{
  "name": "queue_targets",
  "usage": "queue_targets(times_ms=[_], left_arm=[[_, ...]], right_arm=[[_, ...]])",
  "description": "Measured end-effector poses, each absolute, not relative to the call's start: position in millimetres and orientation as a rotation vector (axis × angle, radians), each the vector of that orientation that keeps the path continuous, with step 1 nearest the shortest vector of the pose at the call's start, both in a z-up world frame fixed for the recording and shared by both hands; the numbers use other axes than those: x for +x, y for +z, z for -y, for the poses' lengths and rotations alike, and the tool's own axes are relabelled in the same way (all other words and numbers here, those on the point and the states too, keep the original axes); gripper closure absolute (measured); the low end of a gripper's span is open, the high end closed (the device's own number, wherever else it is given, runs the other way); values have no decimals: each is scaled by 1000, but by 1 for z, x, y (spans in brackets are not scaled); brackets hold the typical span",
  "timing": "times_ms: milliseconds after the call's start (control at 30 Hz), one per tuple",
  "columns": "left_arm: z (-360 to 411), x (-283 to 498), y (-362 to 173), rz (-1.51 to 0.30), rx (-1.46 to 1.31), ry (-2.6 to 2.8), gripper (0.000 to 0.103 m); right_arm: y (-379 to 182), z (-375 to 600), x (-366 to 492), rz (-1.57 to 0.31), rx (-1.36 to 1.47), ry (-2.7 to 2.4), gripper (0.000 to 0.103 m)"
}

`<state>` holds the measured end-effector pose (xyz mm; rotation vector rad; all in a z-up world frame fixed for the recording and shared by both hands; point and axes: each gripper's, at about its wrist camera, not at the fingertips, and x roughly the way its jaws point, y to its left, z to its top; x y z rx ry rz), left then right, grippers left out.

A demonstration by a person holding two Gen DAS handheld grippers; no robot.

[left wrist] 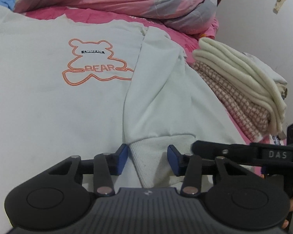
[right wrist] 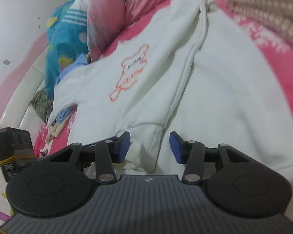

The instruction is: Fold clothes

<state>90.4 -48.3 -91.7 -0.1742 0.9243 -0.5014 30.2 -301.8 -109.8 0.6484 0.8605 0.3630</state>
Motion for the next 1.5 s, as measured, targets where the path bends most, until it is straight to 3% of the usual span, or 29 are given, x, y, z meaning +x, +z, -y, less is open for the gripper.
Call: queue_targets(times_ms=[133, 267, 367, 600, 767, 1133, 1233, 1300, 1367, 1500], left_arm=[[49, 89, -96, -897, -174, -480, 72], [46, 89, -98, -896, -254, -450, 87], [44, 89, -96, -910, -326, -449, 96], [35, 75, -70, -951, -596, -591, 97], [64, 56, -63, -946, -503, -675, 97], [104, 49, -94, -1046, -349, -688, 97], [109, 45, -107, -1107, -313, -718, 92], [105, 44, -104, -1105, -303, -749, 73], [95, 49, -91, -1070, -283, -755, 62], [80, 79, -59, -978, -228, -723, 51]], right_arm=[[-118, 290, 29, -843, 564, 350, 65], [-123, 284, 29, -817, 517, 340, 90], [-120, 285, 29, -793, 506, 344, 96], [-70, 308, -2, -668, 490, 353, 97], [-51, 325, -31, -659, 369, 318, 97], [-83, 349, -36, -744, 309, 241, 97], [-102, 358, -33, -802, 312, 208, 93], [-102, 368, -37, -802, 357, 221, 92], [-91, 376, -44, -767, 360, 220, 91], [-62, 385, -46, -643, 343, 220, 89]])
